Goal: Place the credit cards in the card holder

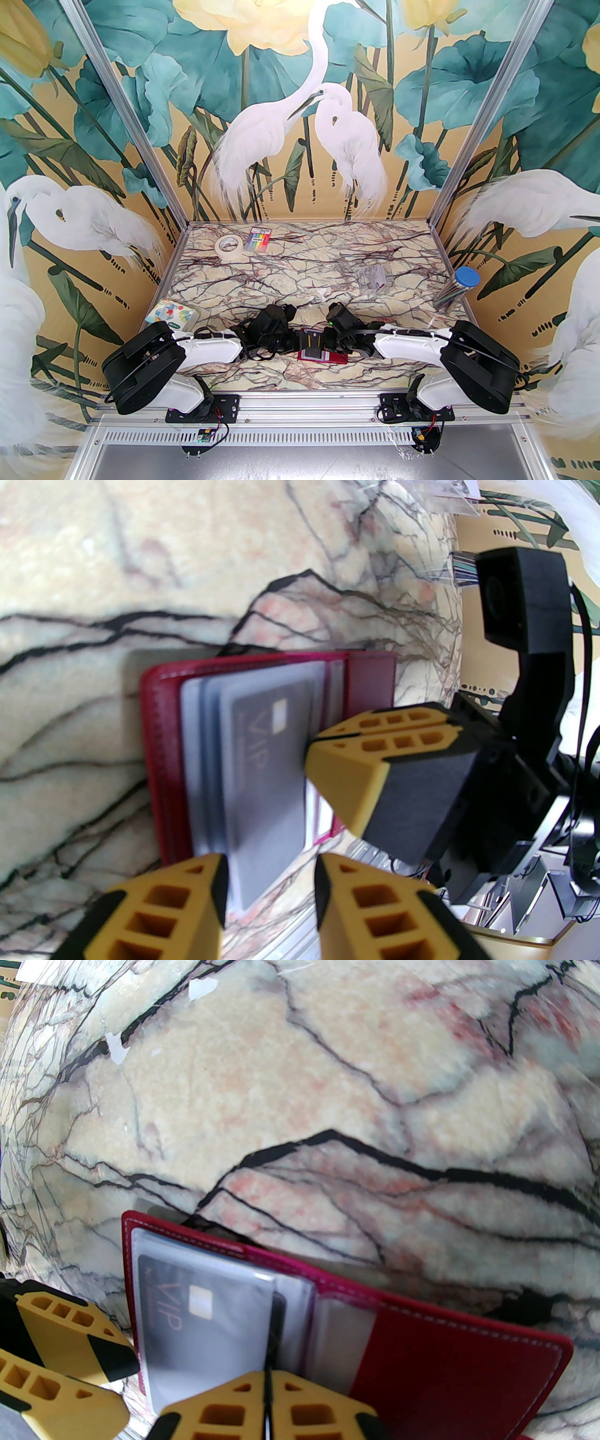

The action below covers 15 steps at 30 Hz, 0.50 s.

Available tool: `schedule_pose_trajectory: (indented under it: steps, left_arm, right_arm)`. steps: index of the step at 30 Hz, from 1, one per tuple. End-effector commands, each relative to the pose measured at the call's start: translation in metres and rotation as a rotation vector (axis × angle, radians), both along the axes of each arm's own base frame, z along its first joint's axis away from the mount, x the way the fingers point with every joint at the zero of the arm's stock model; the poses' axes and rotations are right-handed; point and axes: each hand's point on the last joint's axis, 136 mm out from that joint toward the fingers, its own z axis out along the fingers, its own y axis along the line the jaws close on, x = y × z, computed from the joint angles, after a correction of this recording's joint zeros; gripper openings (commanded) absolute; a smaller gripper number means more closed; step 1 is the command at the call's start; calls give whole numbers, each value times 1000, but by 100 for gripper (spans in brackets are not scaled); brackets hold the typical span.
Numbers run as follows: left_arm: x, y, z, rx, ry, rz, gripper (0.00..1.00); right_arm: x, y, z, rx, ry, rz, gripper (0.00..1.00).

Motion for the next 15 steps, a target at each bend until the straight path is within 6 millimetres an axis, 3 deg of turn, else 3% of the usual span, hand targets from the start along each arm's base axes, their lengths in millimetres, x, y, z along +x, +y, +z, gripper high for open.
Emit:
schedule_pose_trajectory:
  steps: [1,7,15]
  left_arm:
    - [-2,-8,0,-4,-7,-34,36]
    - [-5,-13,-2,-16,6,-38,36]
    - [-3,-5,3,8,-24,-15,36]
  right_arm:
    - [-15,-15,-21,-73,66,9,8]
    - [-15,-14,-20,-71,66,12,8]
    - [-16,-15,-20,-74,66,10,8]
